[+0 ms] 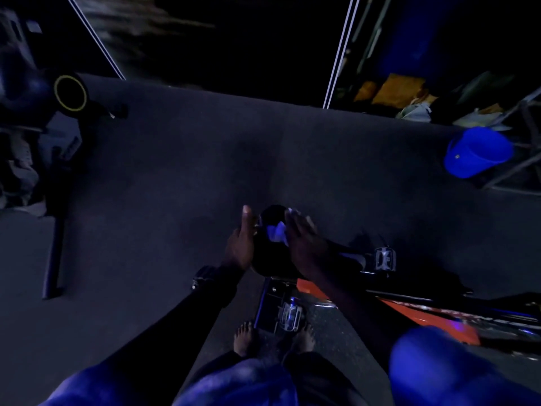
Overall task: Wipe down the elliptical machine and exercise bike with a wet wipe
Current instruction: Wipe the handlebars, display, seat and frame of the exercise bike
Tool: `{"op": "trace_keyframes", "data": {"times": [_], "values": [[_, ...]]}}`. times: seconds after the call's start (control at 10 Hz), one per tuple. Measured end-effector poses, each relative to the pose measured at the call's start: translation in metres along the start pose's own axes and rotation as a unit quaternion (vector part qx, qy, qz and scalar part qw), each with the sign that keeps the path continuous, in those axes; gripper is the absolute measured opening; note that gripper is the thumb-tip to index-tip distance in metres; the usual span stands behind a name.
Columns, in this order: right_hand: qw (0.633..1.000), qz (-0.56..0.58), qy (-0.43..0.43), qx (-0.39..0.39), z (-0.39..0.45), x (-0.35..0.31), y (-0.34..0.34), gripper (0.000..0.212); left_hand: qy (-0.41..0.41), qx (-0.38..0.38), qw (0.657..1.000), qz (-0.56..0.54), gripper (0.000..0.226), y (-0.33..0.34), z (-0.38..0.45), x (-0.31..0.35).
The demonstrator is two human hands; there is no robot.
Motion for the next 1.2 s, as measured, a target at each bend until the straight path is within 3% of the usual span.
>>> {"op": "trace_keyframes", "data": {"times": [0.1, 0.2, 0.3, 0.4, 0.5, 0.6, 0.7, 0.8, 0.9, 1.0, 1.1, 1.2], "values": [[0.991, 0.043, -0.039, -0.12, 0.016, -0.02, 0.014, 0.055, 0.0, -0.053, 0.998, 0.027, 0.098, -0.005, -0.005, 0.001], [0.989, 0.023, -0.128, -0.074, -0.014, -0.006, 0.009, 0.037, 0.007, -0.067, 0.998, 0.016, 0.089, -0.008, -0.011, 0.006], [0.989, -0.027, -0.14, -0.042, -0.023, 0.016, -0.02, 0.04, 0.013, -0.01, 1.0, 0.004, 0.059, -0.008, -0.02, 0.002], [0.994, -0.007, -0.029, -0.101, 0.014, 0.011, -0.018, 0.057, -0.001, 0.001, 1.0, -0.013, 0.097, -0.002, -0.027, -0.002], [0.98, 0.007, -0.146, -0.131, 0.022, 0.0, -0.001, 0.055, -0.003, 0.048, 0.999, 0.007, 0.115, 0.002, -0.041, 0.003], [0.933, 0.018, -0.335, -0.131, 0.001, 0.036, -0.006, 0.036, -0.001, 0.13, 0.992, -0.01, 0.118, 0.012, -0.052, -0.002], [0.916, 0.101, -0.365, -0.133, 0.004, 0.07, -0.019, 0.037, -0.027, 0.234, 0.97, -0.058, 0.132, 0.031, -0.061, -0.007], [0.936, 0.112, -0.296, -0.151, 0.03, 0.046, -0.011, 0.051, -0.01, 0.29, 0.952, -0.099, 0.109, 0.049, -0.068, -0.012], [0.927, 0.115, -0.311, -0.174, 0.027, 0.004, -0.012, 0.058, 0.003, 0.331, 0.931, -0.152, 0.102, 0.054, -0.071, -0.021], [0.868, 0.135, -0.444, -0.178, 0.011, 0.033, -0.016, 0.053, -0.018, 0.334, 0.919, -0.208, 0.113, 0.054, -0.071, -0.029], [0.859, 0.143, -0.461, -0.172, 0.029, 0.071, -0.017, 0.055, -0.014, 0.346, 0.905, -0.247, 0.127, 0.052, -0.067, -0.043], [0.904, 0.093, -0.376, -0.18, 0.054, 0.04, -0.01, 0.06, -0.026, 0.338, 0.9, -0.275, 0.116, 0.048, -0.061, -0.06]]}}
Point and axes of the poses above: each hand's wrist, its own z-axis towards the middle knuckle, its own y-axis out of the palm, x = y × z, the point moved 1 cm from there along z, towards the middle knuckle, and after that the axes turned 4 degrees about -z, right-handed, at the moved point
